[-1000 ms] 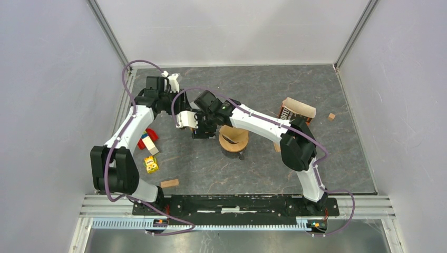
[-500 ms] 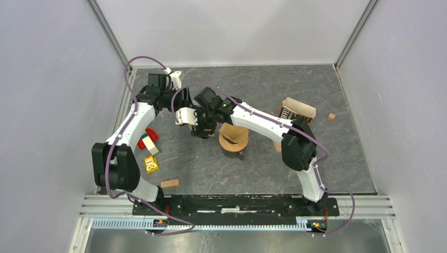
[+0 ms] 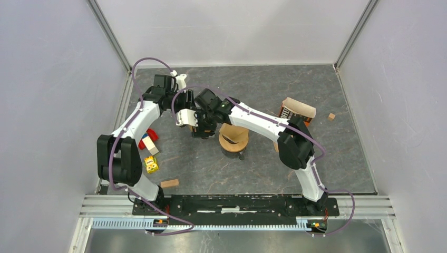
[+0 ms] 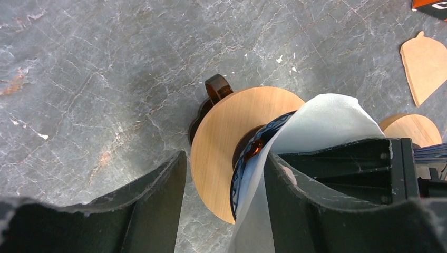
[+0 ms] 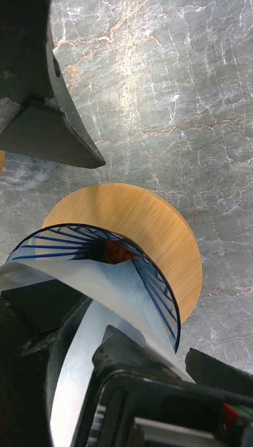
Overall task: Place the coffee filter in the dripper
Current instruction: Place the coffee filter in the coffee dripper.
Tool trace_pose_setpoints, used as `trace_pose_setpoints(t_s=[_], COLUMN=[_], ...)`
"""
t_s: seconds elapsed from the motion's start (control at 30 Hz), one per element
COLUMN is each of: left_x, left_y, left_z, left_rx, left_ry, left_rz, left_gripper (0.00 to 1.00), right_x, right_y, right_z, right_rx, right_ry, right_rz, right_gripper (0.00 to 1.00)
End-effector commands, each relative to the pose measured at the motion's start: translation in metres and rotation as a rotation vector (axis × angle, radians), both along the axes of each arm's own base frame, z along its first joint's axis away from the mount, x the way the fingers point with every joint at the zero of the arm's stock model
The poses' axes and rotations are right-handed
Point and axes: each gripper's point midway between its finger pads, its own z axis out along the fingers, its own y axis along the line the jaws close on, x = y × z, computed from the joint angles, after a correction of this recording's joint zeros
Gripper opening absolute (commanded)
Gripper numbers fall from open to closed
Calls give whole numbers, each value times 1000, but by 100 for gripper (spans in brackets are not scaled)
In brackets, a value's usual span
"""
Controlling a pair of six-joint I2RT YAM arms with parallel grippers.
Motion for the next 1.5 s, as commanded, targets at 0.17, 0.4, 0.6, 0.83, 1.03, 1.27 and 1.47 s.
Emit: trace_pose_setpoints(t_s=[0.17, 0.4, 0.6, 0.83, 1.03, 1.27, 1.47], left_x=[4, 0, 2, 4, 9, 9, 8], left_y=[-4, -1, 0, -1, -3, -3, -3], left_z=[-6, -12, -15, -10, 14, 28, 38], left_rx=[45, 63, 66, 61, 51, 46, 44], left_ry=[-65, -72, -67, -78, -119, -143, -160], left_rz=[-70, -76, -77, -73, -72, -70, -71], left_gripper=[62, 62, 62, 63, 65, 71, 73], right_x=[5, 8, 7, 6, 6, 0, -4], right_y=[-3, -6, -4, -2, 0, 0, -2], right_z=[-11, -4, -1, 10, 37, 62, 77], right_rx=[-4, 2, 14, 38, 89, 140, 165], right_ry=[11, 0, 7, 5, -19, -24, -29], right_rz=[0, -9, -5, -3, -9, -8, -5], right_gripper=[79, 79, 79, 80, 81, 83, 83])
